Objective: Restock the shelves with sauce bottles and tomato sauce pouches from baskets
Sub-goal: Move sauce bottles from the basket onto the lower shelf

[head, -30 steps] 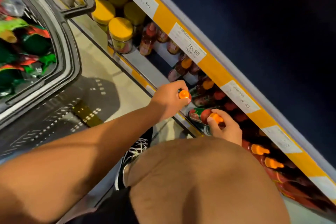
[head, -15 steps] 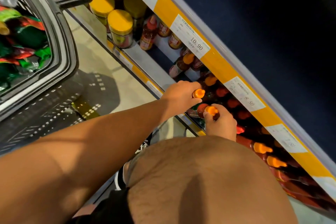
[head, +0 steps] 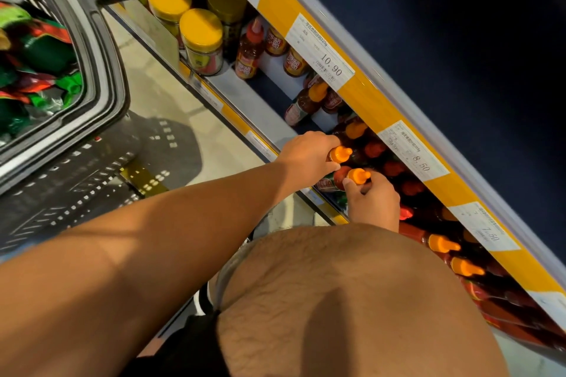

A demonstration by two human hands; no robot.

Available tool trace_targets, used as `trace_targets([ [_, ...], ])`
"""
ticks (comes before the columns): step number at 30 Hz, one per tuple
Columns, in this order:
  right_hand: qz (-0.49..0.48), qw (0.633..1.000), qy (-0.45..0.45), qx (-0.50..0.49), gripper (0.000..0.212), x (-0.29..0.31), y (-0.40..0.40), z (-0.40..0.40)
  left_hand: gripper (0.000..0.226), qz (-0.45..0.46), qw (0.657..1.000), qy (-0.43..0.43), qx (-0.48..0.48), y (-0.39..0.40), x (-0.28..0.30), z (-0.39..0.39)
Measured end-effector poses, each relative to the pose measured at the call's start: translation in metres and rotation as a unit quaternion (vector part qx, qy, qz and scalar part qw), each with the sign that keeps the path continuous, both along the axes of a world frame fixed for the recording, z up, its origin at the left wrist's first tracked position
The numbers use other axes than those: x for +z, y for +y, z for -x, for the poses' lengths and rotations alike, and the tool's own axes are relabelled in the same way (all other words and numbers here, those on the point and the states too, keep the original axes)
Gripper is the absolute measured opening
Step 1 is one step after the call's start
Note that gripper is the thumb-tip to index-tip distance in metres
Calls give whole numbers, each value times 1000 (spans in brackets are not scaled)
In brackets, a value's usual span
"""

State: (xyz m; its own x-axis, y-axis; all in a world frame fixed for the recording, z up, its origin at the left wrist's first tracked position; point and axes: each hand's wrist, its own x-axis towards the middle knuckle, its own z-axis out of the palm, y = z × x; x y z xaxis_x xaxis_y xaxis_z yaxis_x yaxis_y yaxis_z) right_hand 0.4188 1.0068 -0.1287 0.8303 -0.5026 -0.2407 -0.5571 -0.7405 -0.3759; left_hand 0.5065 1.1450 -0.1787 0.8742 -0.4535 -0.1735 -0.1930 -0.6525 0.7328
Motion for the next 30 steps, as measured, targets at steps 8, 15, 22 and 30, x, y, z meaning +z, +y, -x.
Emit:
trace_targets([
  [8, 12, 1000, -7, 20, 20, 9, 2, 1, 26, 13, 1000, 8, 8, 5, 0, 2],
  [15, 31, 997, -29, 62, 24, 34, 12, 12, 28, 169, 980, 60, 92, 38, -5, 13],
  [22, -48, 987, -115, 101, 18, 45, 45, -1, 63, 205, 978, 43, -20, 75, 1, 40],
  [30, -98, 979, -123, 133, 21, 45, 60, -11, 58, 140, 988, -59, -26, 83, 12, 24],
])
